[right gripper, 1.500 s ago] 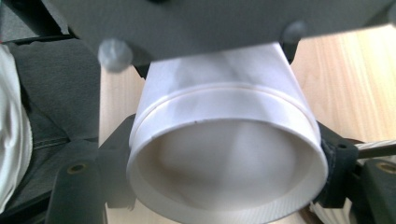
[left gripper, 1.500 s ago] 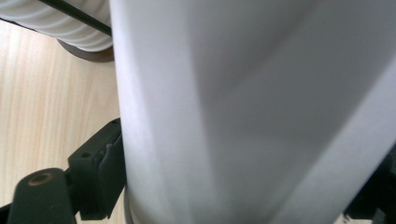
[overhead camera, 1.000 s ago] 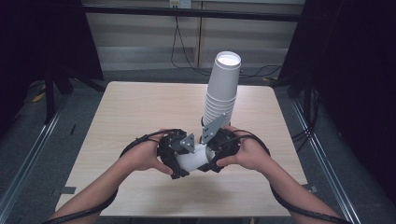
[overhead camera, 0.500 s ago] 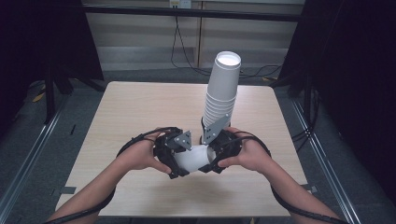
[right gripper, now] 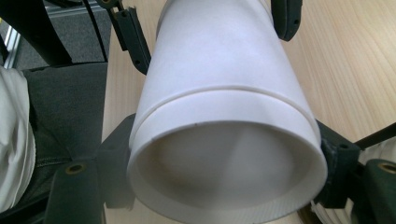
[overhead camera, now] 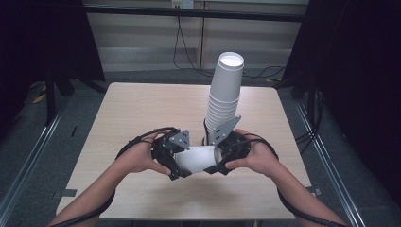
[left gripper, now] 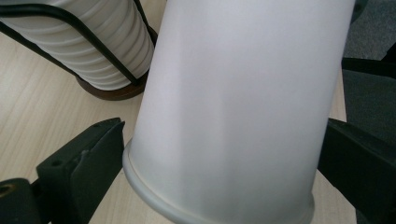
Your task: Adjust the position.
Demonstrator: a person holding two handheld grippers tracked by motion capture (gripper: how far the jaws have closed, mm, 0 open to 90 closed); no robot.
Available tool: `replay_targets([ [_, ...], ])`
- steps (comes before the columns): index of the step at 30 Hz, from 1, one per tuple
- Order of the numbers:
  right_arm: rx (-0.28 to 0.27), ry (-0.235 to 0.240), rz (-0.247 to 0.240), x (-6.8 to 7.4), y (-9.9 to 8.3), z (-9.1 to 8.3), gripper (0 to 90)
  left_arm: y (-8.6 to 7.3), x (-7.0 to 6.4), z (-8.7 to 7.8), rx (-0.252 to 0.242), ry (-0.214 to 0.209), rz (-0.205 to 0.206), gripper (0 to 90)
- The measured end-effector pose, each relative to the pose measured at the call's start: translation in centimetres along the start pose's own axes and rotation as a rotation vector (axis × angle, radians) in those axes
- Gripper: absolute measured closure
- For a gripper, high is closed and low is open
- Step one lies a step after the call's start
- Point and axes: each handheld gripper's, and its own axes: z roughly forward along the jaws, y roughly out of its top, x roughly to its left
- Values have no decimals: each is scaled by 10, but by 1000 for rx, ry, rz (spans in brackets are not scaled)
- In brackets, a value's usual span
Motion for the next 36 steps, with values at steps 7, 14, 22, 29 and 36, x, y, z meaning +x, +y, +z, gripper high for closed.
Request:
replay_targets([
  [7, -17, -2, 15, 0, -3, -2, 254, -5, 1, 2, -32, -3, -3, 28],
  [14, -51, 8, 8, 1, -3, -3, 253, -7, -2, 6, -46, -4, 18, 27],
  [22, -69, 19, 14, 0, -2, -3, 251, -8, -1, 7, -69, 2, 25, 92],
  [29, -59, 18, 9, 0, -3, -2, 251, -9, -2, 9, -55, 1, 26, 111],
  [36, -45, 22, 21, 0, -4, 1, 248, -8, -3, 8, -34, 10, 22, 133],
])
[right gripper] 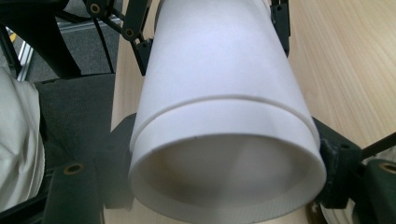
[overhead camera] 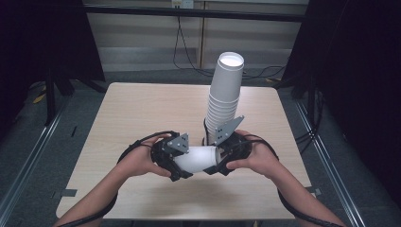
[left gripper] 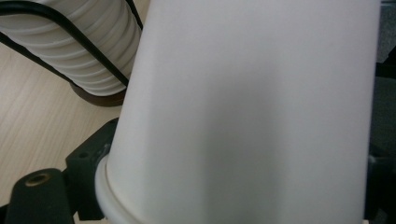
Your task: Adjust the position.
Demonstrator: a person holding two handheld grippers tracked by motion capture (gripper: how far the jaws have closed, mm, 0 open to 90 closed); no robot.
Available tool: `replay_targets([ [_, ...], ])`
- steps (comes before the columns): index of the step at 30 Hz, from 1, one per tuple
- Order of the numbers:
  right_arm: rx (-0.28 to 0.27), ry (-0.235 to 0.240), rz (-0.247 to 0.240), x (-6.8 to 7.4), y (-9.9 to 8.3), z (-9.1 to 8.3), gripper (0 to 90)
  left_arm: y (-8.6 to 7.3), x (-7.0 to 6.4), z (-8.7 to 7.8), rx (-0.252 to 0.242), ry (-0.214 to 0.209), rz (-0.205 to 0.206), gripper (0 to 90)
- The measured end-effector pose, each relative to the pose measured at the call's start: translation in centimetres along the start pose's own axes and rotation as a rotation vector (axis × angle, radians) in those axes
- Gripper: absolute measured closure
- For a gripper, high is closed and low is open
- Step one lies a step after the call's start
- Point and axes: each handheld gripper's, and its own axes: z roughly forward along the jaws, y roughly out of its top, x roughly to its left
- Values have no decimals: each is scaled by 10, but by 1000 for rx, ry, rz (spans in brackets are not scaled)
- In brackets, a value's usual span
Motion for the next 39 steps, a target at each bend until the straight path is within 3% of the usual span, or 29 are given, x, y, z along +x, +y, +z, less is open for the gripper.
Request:
replay_targets([
  [6, 9, 3, -4, 0, 0, 1, 242, 2, -1, -3, 26, -3, -8, 138],
  [13, 51, -19, -22, -1, -2, 1, 177, 4, 0, -4, 47, 5, -6, 141],
  [14, 67, -39, -29, -1, -3, 1, 162, 4, -1, -4, 56, 6, -5, 141],
  [19, 95, -37, -37, -1, -3, -1, 162, 5, -1, -4, 91, 2, -4, 140],
  [21, 141, -52, -53, 1, 1, -2, 159, 6, -2, -3, 115, 2, 3, 139],
  [31, 239, -52, -73, 5, 15, 0, 161, 12, -3, 1, 179, -3, 16, 140],
  [39, 306, -14, -60, 6, 26, 9, 161, 15, -3, 2, 212, -4, 31, 138],
])
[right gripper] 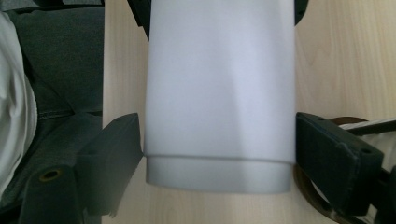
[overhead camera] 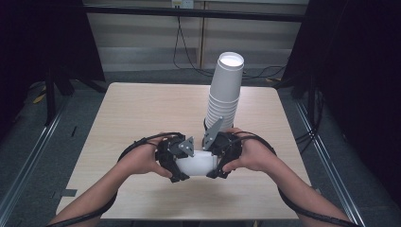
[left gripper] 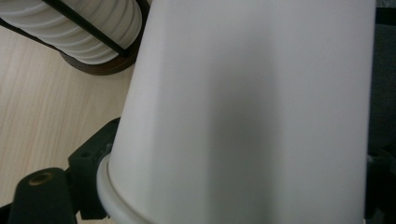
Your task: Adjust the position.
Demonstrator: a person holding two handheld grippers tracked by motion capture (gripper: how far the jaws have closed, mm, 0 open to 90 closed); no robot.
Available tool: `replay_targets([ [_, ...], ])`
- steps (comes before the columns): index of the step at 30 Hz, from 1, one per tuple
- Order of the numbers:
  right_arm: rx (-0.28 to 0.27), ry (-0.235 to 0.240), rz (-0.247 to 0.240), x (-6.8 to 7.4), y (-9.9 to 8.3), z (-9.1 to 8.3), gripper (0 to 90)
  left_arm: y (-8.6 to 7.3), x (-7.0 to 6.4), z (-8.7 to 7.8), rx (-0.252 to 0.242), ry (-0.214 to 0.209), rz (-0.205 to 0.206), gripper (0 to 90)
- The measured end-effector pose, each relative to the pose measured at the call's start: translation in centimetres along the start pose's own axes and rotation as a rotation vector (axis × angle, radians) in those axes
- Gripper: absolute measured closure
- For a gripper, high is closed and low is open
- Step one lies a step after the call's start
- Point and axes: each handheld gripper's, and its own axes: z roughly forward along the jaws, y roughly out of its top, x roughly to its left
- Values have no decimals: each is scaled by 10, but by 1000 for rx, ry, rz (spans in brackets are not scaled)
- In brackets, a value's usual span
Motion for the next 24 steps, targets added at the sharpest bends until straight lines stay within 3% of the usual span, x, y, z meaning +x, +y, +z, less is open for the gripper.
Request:
replay_targets([
  [2, 33, 15, 9, -1, 3, 2, 156, 1, -1, 1, 19, 11, 7, 138],
  [9, 70, 35, 26, -4, 8, 9, 167, 2, -2, 2, 31, 13, 22, 137],
  [12, 76, 41, 24, -3, 11, 11, 170, 2, -2, 3, 15, 14, 9, 137],
  [14, 73, 45, 29, -3, 12, 13, 175, 3, -2, 2, 32, 15, 28, 137],
  [15, 75, 44, 26, -3, 12, 14, 178, 3, -4, 3, 3, 10, 3, 136],
  [20, 74, 39, 29, -4, 11, 16, 230, 4, -2, 2, 19, 20, 27, 135],
  [24, 56, 32, 28, -4, 9, 17, 242, 2, -3, 3, -7, 20, 2, 131],
])
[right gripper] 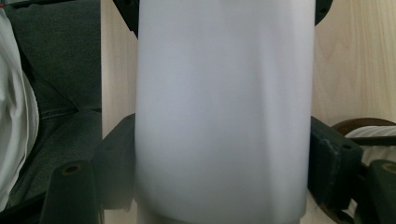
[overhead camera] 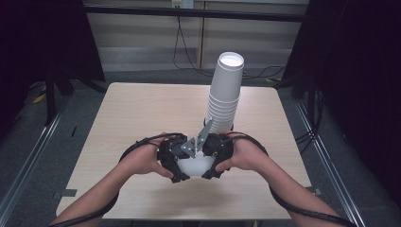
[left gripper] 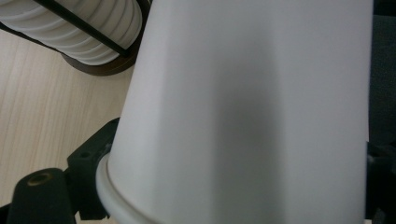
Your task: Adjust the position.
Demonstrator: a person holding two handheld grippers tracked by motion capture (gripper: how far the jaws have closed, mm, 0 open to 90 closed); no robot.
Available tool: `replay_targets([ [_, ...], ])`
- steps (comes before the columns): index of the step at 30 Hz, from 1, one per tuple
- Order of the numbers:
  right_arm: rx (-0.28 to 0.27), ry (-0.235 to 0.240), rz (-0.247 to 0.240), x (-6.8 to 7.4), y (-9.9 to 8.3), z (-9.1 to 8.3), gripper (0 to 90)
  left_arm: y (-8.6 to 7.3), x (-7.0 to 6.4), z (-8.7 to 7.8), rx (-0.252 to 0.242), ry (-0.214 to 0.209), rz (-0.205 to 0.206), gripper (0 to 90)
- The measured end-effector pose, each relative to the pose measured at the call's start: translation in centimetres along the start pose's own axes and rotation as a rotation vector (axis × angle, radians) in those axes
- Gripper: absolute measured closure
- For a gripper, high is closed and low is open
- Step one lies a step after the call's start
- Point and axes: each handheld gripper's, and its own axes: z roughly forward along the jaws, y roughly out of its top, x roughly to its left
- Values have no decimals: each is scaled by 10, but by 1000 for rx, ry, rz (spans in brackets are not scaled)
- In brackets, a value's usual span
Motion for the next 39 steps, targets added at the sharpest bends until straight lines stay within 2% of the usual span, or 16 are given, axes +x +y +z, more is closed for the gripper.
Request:
replay_targets([
  [4, -26, 11, -13, -1, -4, 0, 243, -2, 2, -2, -22, -17, 23, 97],
  [5, -42, 10, -11, -1, -7, -1, 244, -2, 3, -3, -49, -25, 32, 91],
  [7, -56, 3, -22, -1, -9, -1, 243, -2, 4, -4, -66, -14, 34, 69],
  [10, -64, 2, -25, 0, -10, -1, 243, -3, 4, -5, -82, -22, 27, 55],
  [11, -82, -5, -21, -1, -12, -1, 243, -4, 5, -8, -108, -32, 24, 57],
  [12, -82, -5, -21, -1, -12, -1, 243, -4, 5, -8, -108, -32, 24, 58],
  [13, -95, 1, -22, 0, -15, -1, 243, -5, 6, -11, -140, -46, 15, 58],
  [14, -95, 1, -22, 0, -15, -1, 243, -5, 6, -11, -140, -46, 15, 58],
  [15, -117, 14, -22, 0, -18, 0, 243, -7, 6, -13, -165, -51, 10, 55],
  [21, -164, 2, -19, -2, -25, -2, 242, -10, 6, -16, -191, -50, 7, 41],
  [23, -186, -4, -25, -1, -28, -4, 242, -12, 7, -17, -223, -61, 2, 41],
  [27, -220, -6, -29, -1, -34, -3, 242, -14, 6, -15, -248, -62, -3, 31],
  [30, -237, -4, -26, -1, -37, -2, 242, -15, 6, -16, -255, -65, 0, 27],
  [31, -244, 3, -24, -1, -38, -2, 242, -16, 6, -16, -281, -67, -9, 28],
  [33, -252, 1, -28, 0, -39, -2, 242, -17, 7, -17, -293, -64, -6, 26],
  [39, -273, -1, -43, 1, -40, -1, 242, -19, 7, -16, -311, -72, -8, 26],
])
